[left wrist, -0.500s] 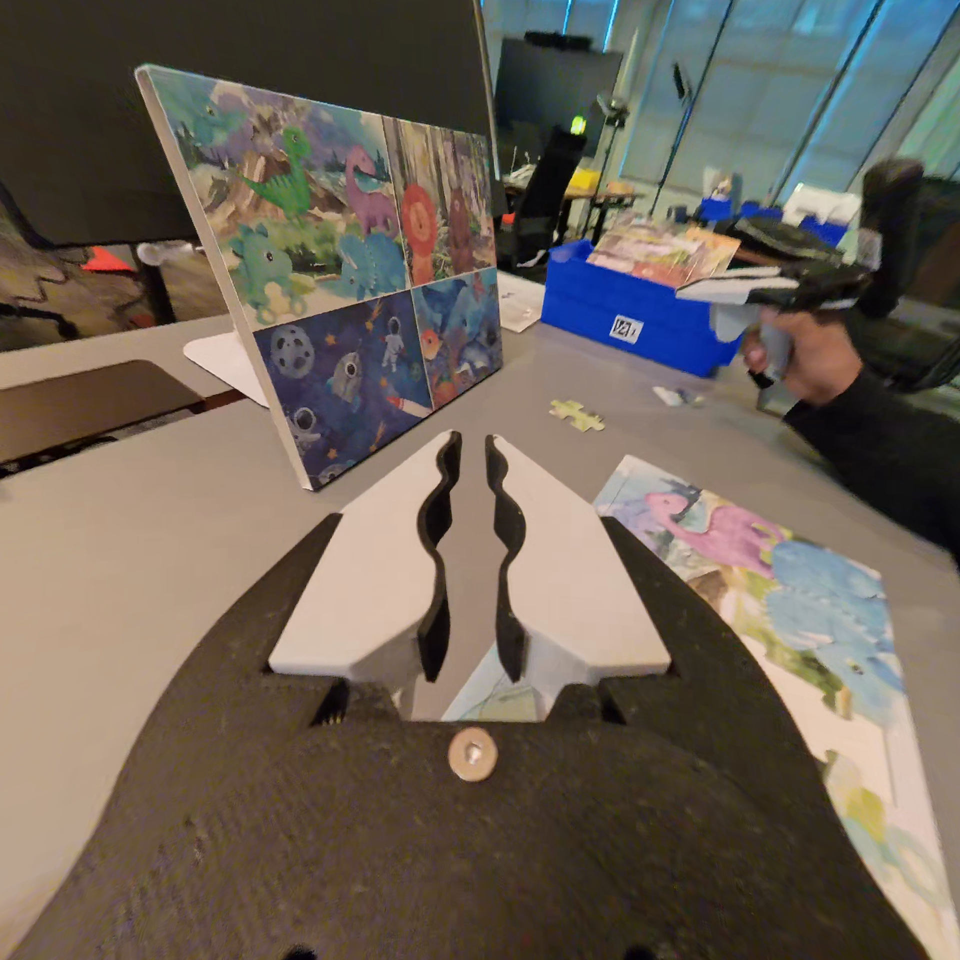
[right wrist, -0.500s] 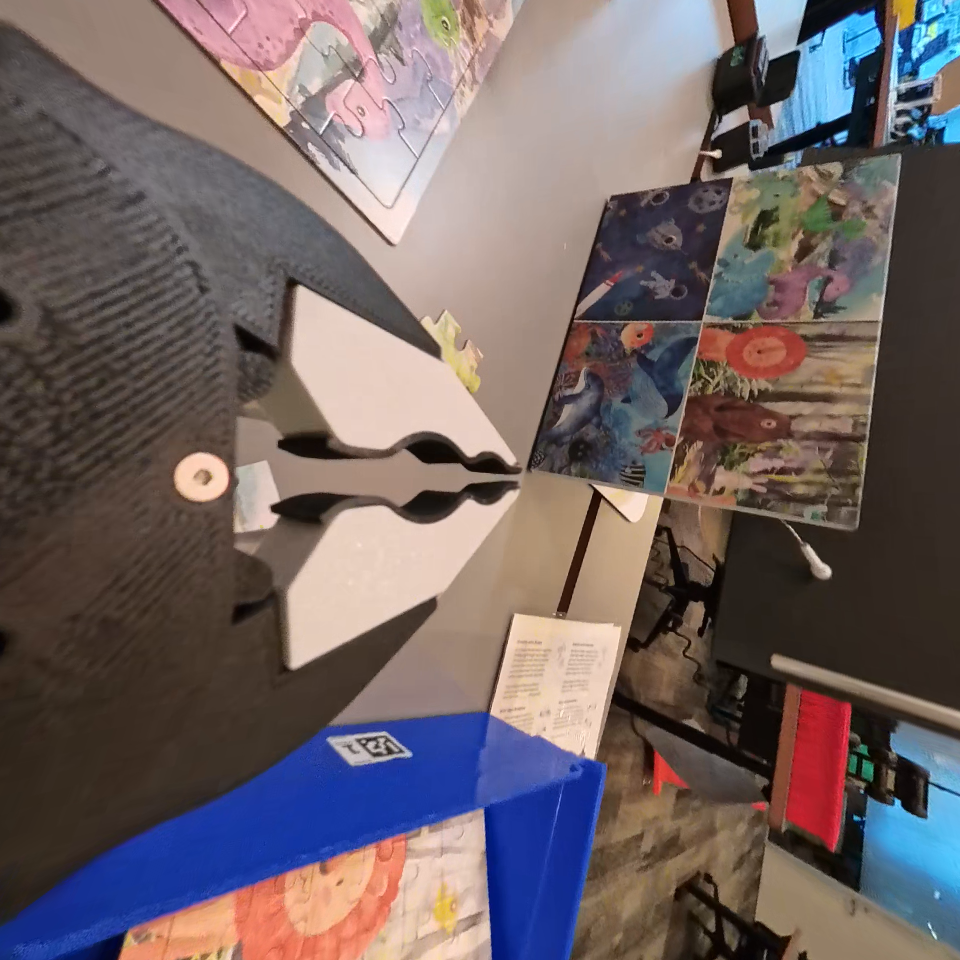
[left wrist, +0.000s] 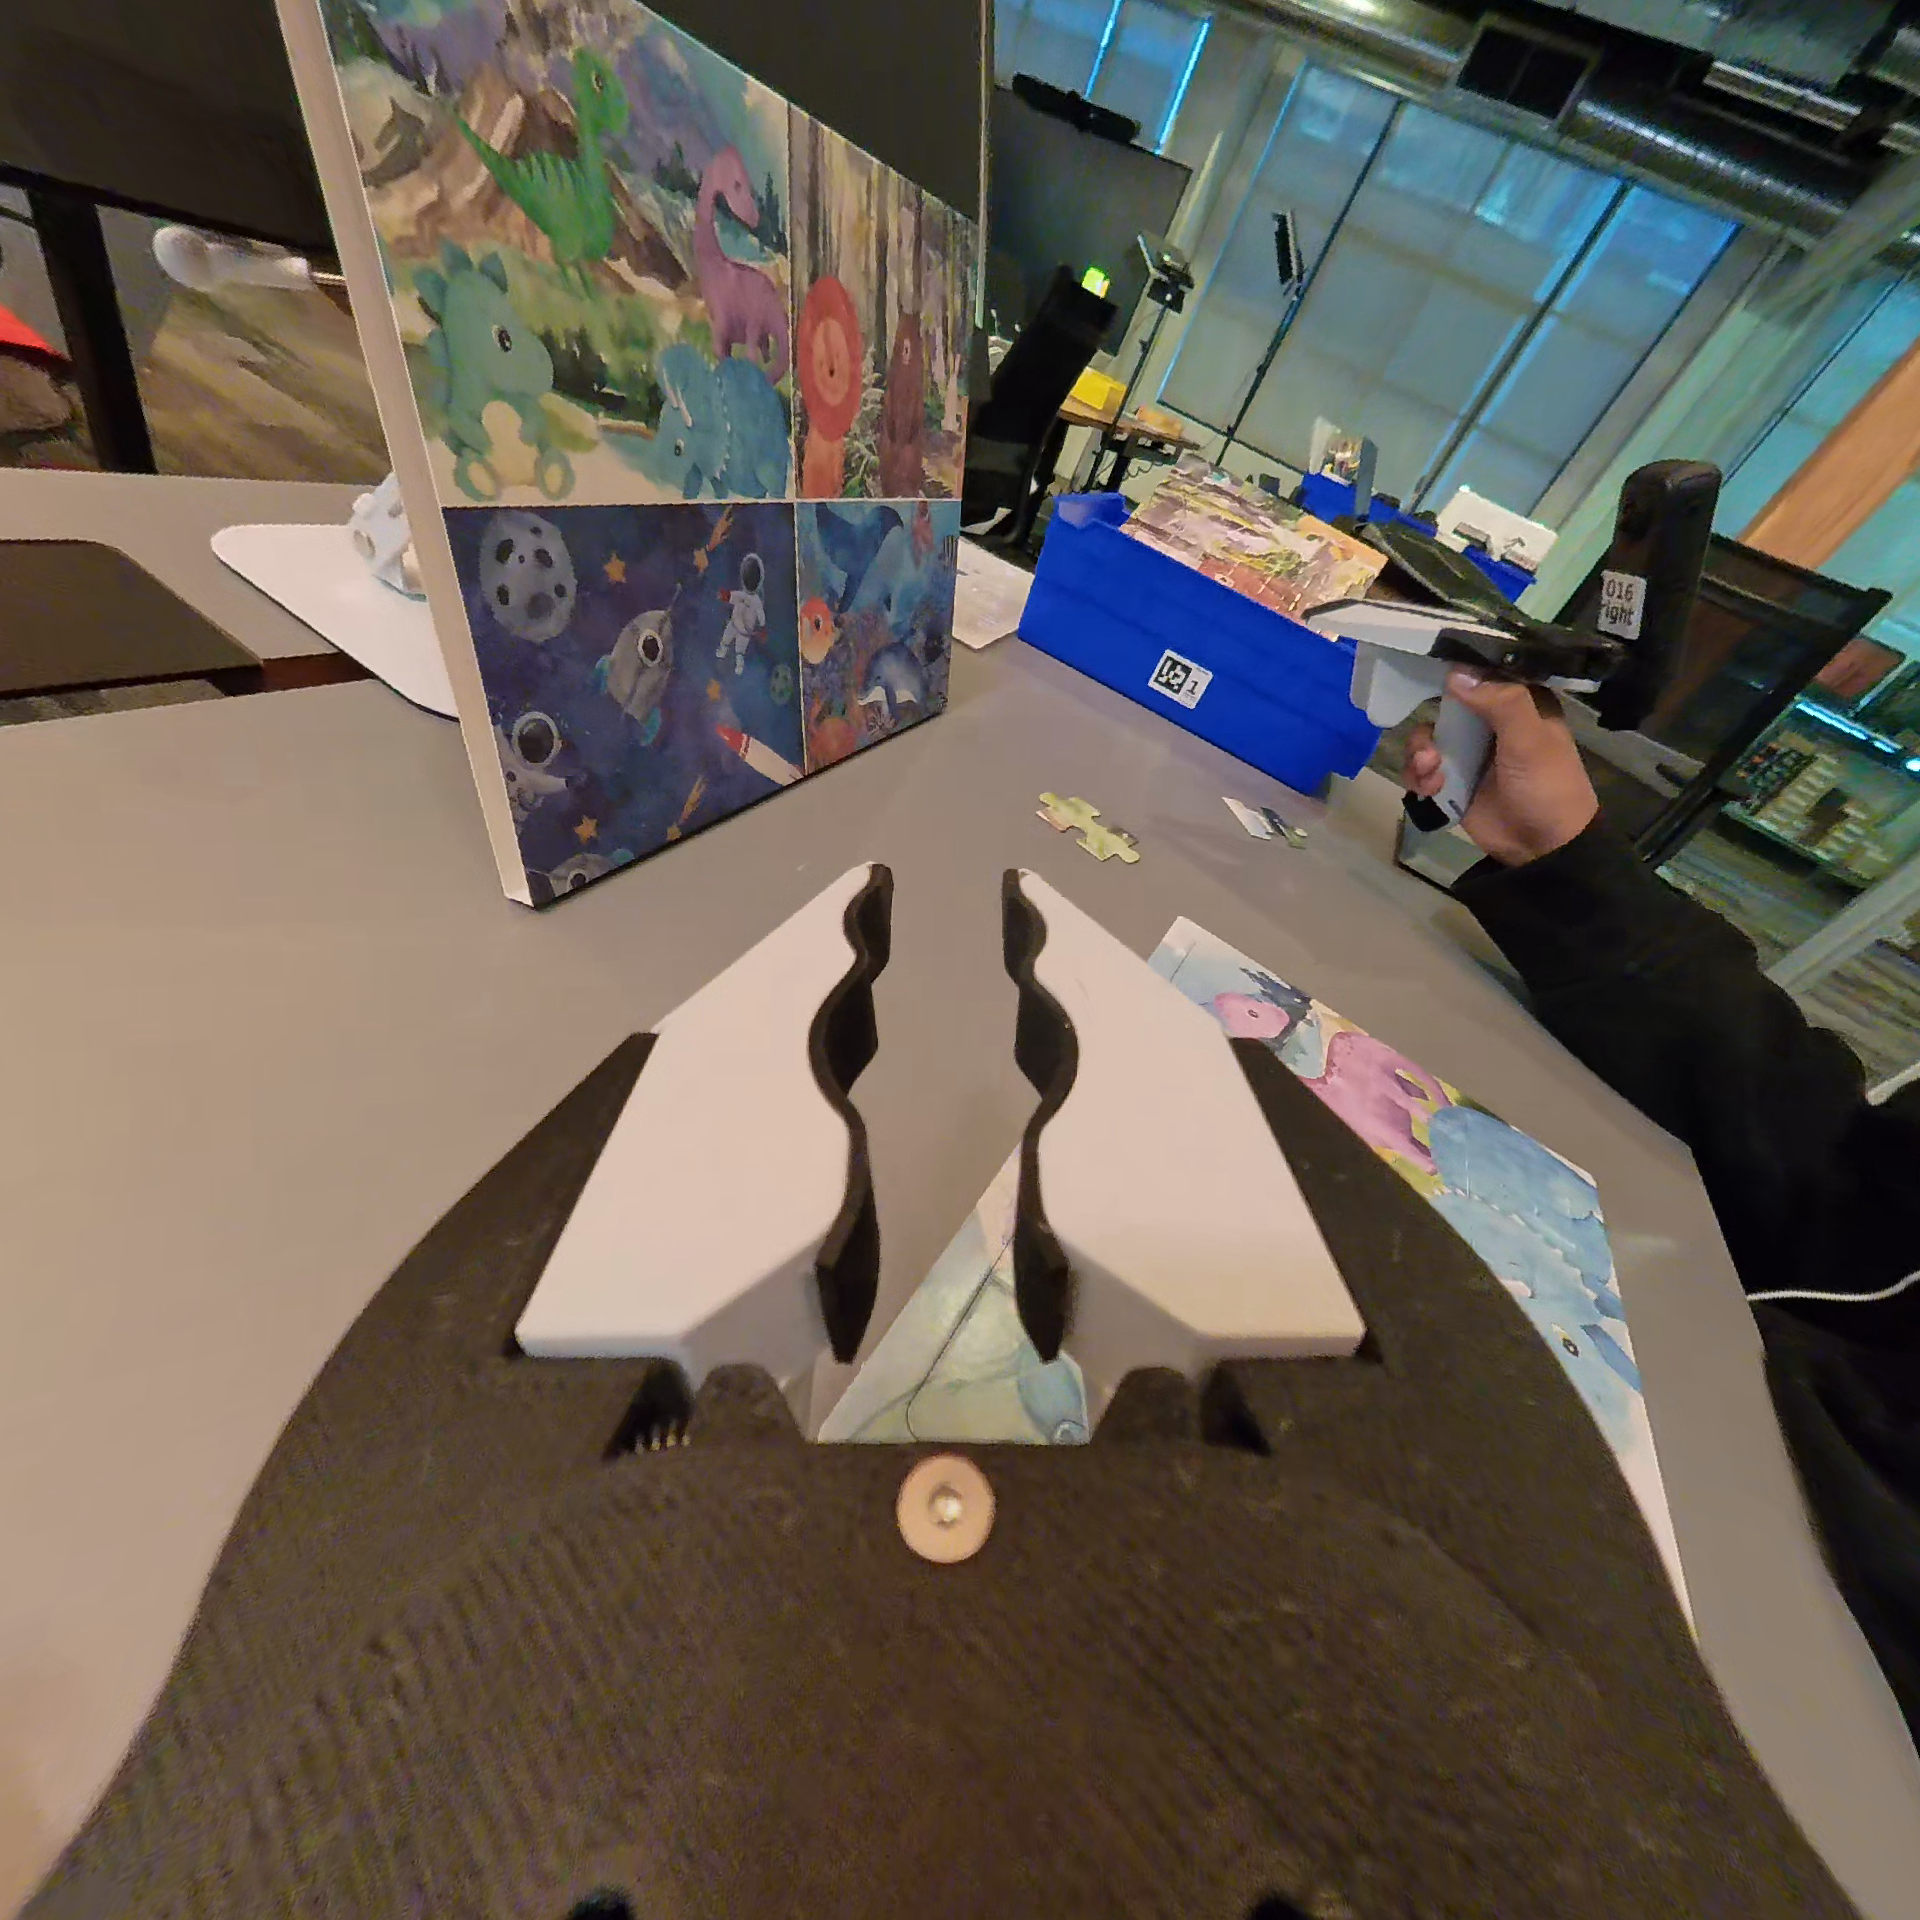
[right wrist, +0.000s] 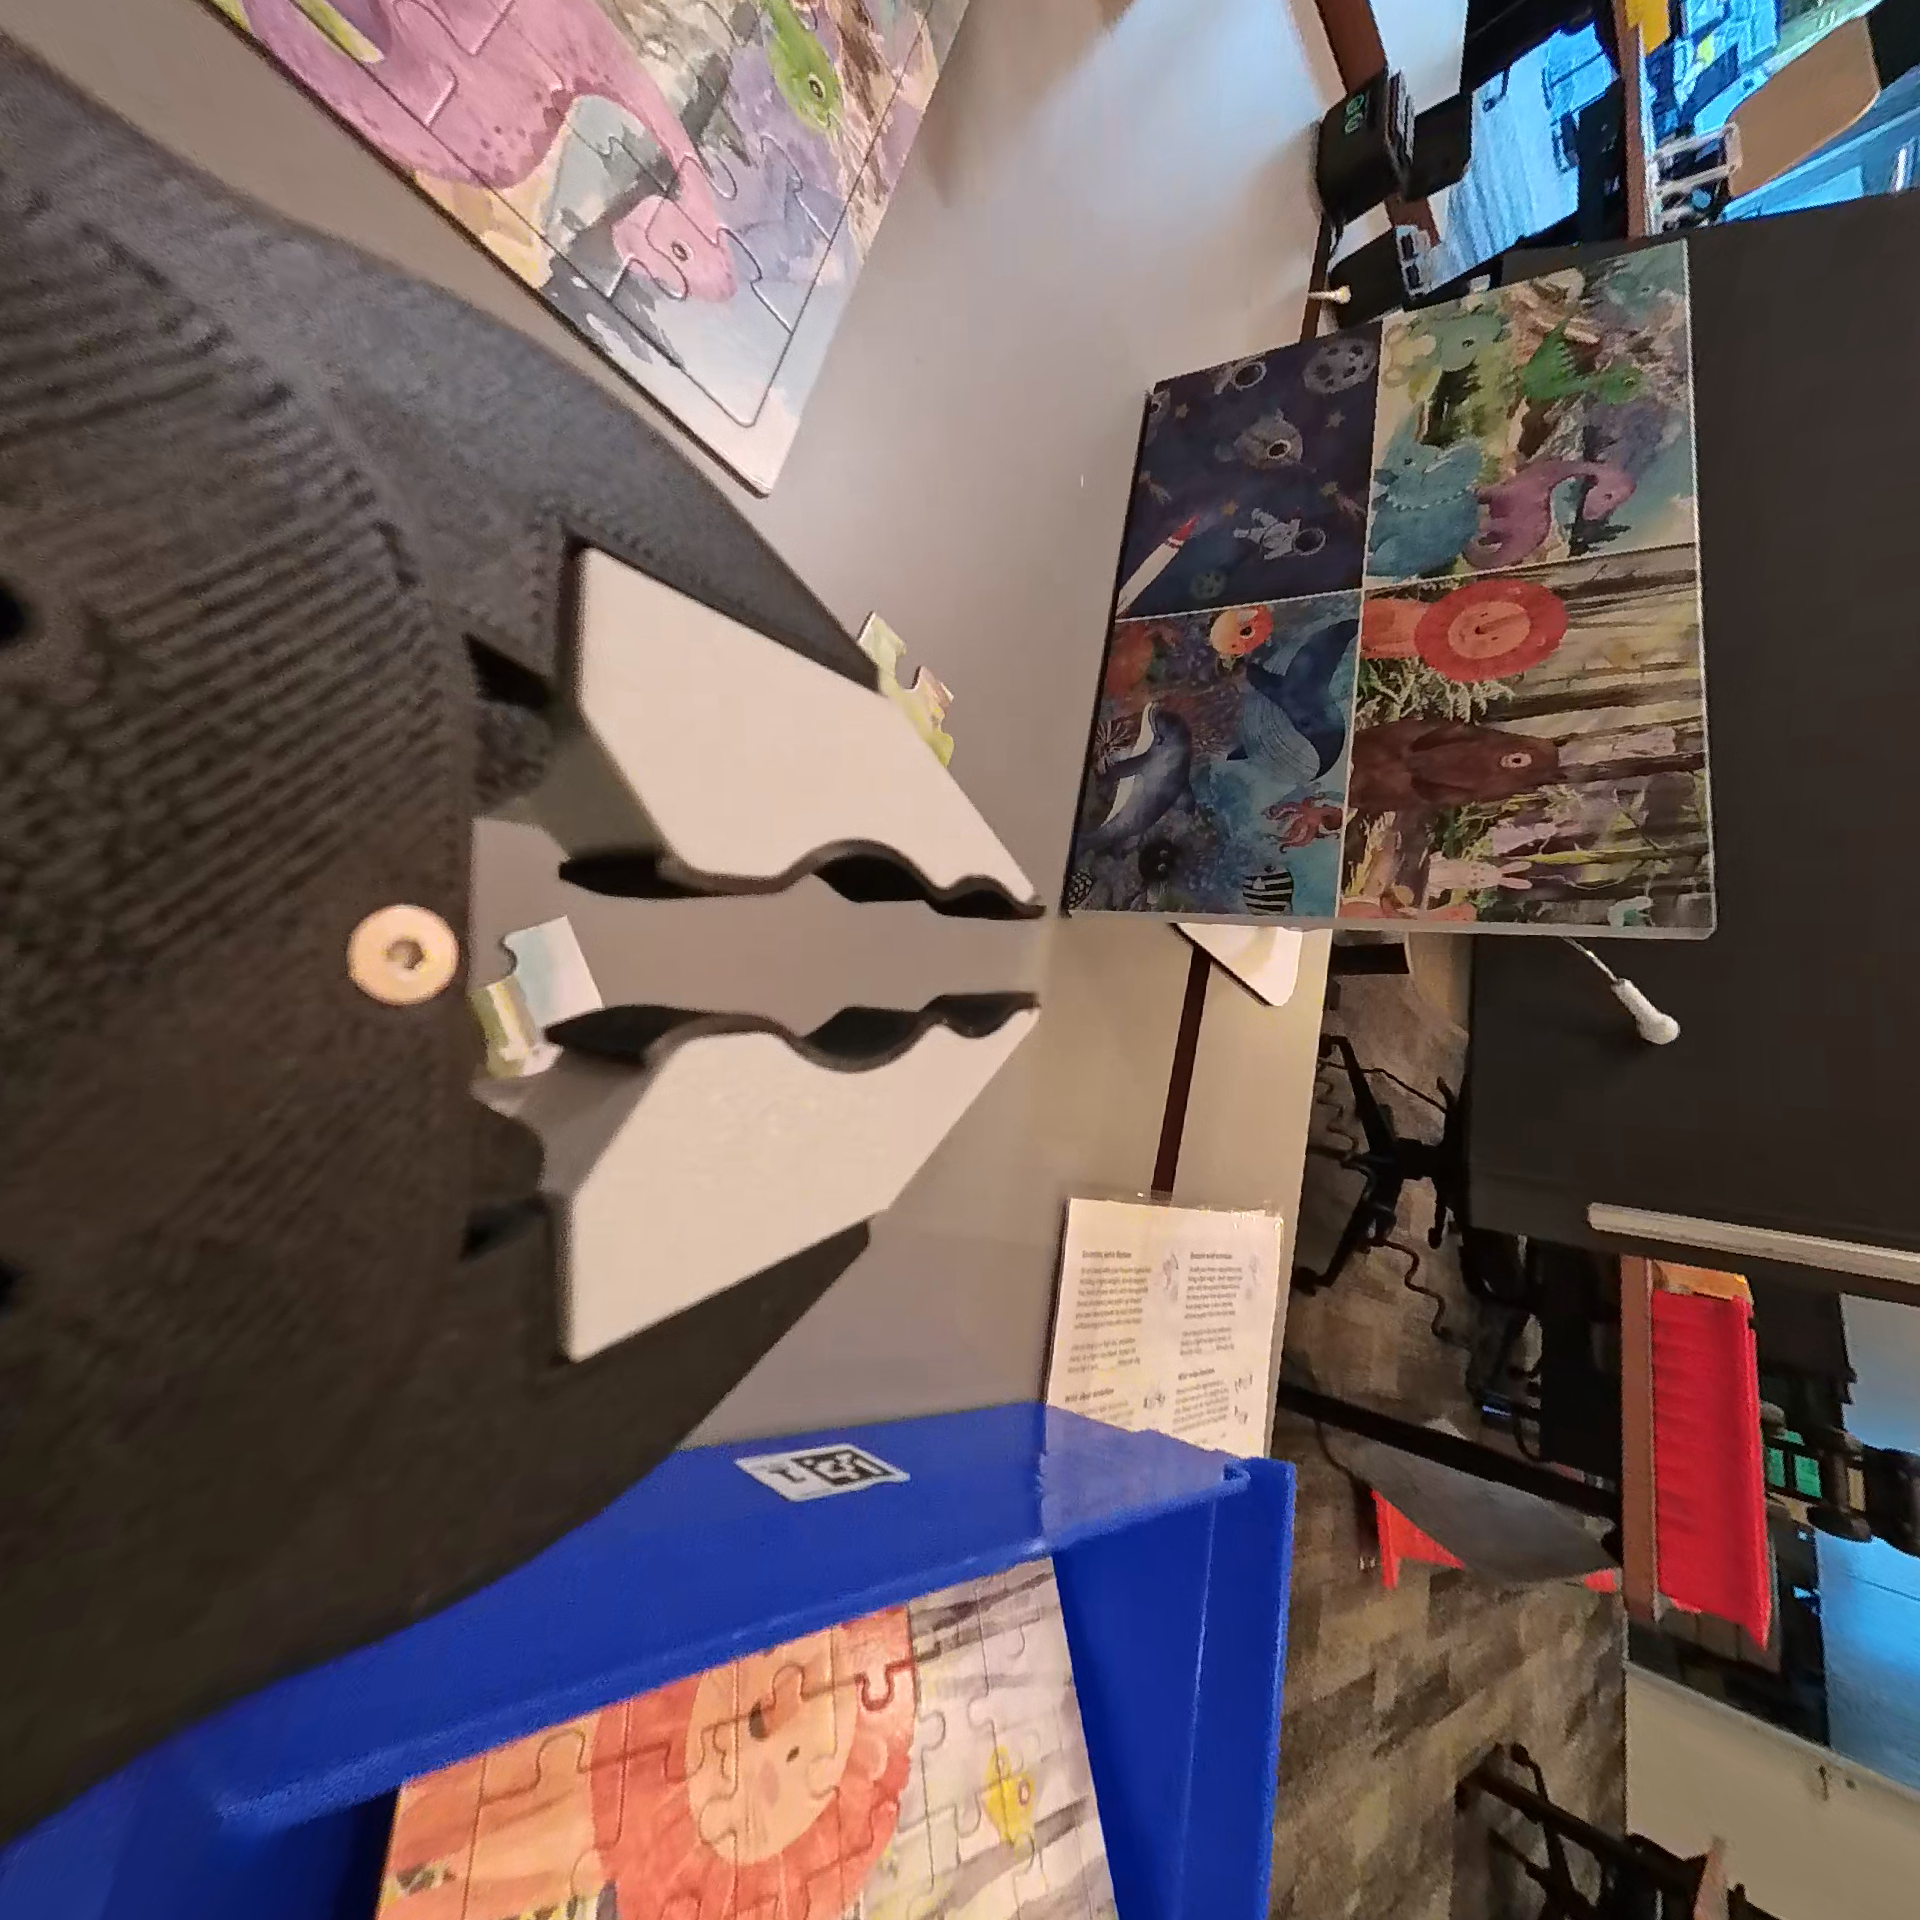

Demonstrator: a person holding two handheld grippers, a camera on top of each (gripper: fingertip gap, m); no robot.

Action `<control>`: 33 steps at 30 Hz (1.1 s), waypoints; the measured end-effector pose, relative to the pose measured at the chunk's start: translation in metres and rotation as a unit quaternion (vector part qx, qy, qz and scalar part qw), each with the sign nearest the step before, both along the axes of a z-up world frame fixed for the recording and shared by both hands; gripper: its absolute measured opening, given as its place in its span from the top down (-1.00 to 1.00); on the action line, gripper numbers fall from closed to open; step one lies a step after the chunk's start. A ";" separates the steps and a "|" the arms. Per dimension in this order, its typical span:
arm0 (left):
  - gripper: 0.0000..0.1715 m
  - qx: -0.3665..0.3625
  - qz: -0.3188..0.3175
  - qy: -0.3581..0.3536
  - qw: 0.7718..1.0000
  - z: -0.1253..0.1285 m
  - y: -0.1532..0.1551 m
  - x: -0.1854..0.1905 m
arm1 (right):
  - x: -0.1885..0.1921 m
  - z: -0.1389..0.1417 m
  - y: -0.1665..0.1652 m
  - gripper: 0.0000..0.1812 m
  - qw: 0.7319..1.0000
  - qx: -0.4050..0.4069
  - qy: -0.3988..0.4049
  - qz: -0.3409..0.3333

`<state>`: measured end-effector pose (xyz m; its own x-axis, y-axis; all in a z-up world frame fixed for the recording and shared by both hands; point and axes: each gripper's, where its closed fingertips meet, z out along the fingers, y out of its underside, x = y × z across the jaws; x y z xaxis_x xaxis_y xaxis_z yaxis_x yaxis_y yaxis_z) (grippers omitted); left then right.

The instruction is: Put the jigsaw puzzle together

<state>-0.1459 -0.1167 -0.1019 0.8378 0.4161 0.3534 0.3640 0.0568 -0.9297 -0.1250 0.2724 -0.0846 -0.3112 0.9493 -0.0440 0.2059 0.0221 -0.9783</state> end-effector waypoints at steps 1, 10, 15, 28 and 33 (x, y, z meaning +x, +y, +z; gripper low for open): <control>0.78 0.000 0.000 -0.001 1.000 0.000 0.000 0.000 | -0.001 -0.001 0.000 0.85 1.000 0.001 -0.002 -0.002; 0.76 0.015 -0.002 -0.003 1.000 0.002 -0.002 -0.001 | 0.019 -0.062 0.020 0.53 0.990 0.010 -0.129 -0.050; 0.75 0.003 0.001 0.009 1.000 0.002 -0.002 -0.001 | 0.041 -0.097 0.030 0.29 0.978 0.000 -0.193 -0.079; 0.75 -0.002 -0.003 0.008 1.000 -0.002 0.000 0.000 | 0.065 -0.123 0.048 0.35 0.956 0.095 -0.239 -0.139; 0.75 0.010 -0.023 -0.020 0.999 -0.009 0.006 0.002 | 0.069 -0.124 0.054 0.60 0.957 0.063 -0.248 -0.141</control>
<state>-0.1438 -0.1107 -0.1110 0.8412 0.3701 0.3942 0.4030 0.0572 -0.9134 -0.0560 0.3263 -0.2081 -0.0136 0.9999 0.0011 0.6586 0.0098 -0.7525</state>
